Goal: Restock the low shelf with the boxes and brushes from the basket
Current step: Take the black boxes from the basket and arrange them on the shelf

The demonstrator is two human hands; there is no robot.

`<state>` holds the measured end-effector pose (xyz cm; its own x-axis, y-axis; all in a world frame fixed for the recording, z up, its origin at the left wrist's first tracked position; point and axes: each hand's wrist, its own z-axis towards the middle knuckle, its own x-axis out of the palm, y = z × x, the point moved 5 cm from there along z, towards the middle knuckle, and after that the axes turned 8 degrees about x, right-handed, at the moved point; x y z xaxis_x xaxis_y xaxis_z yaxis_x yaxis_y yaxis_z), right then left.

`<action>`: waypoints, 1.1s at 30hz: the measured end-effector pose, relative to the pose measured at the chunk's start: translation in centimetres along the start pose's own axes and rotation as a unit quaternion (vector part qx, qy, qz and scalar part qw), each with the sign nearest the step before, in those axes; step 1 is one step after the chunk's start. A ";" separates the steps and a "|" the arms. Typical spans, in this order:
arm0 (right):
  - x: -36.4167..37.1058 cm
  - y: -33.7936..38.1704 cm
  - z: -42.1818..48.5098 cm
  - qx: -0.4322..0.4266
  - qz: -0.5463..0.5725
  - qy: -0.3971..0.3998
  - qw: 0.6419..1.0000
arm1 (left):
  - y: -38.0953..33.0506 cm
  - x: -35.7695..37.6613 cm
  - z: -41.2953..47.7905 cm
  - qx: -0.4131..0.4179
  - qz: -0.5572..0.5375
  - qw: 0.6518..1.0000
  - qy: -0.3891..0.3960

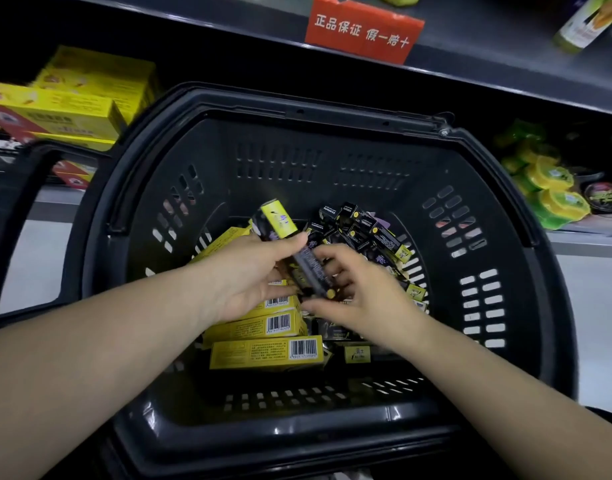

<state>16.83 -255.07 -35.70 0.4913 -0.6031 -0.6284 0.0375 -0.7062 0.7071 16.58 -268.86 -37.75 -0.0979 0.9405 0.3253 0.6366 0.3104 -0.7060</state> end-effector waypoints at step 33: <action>-2.5 -11.6 0.9 0.384 -0.020 0.174 0.906 | 0.8 -0.8 0.2 -0.049 0.059 0.996 -0.046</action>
<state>14.36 -245.75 -42.64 0.7531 -0.5117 -0.4136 -0.4900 -0.8557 0.1664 16.97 -269.37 -38.73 -0.0841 0.9797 0.1820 0.7184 0.1862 -0.6702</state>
